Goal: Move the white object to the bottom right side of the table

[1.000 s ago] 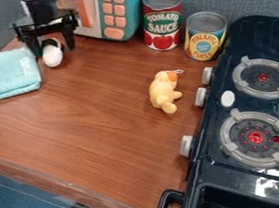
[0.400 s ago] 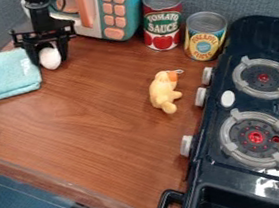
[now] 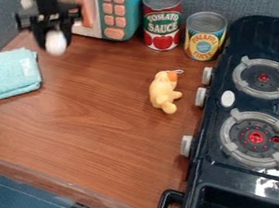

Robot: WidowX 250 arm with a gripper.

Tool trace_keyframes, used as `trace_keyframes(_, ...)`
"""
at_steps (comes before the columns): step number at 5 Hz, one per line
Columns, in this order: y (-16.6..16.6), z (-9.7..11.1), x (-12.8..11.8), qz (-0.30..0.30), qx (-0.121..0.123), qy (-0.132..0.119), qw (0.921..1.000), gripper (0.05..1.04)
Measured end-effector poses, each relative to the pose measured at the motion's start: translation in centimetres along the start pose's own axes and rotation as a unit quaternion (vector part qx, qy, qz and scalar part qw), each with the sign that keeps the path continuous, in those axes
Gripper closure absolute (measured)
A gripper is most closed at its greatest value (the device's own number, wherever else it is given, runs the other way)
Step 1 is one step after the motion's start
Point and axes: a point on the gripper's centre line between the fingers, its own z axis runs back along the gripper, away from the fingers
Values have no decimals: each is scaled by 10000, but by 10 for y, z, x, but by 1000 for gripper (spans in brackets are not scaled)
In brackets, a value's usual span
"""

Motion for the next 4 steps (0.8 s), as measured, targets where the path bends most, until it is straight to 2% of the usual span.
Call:
trace_keyframes(1,-26,65,-33,-106,-345,-373,9987,528)
trace_keyframes(2,-32,86,-79,-197,-667,-273,9972,528)
trace_keyframes(3,-47,83,-139,-608,-706,-58,9956,528)
trace_keyframes(4,-40,60,-177,-786,-529,125,9954,528)
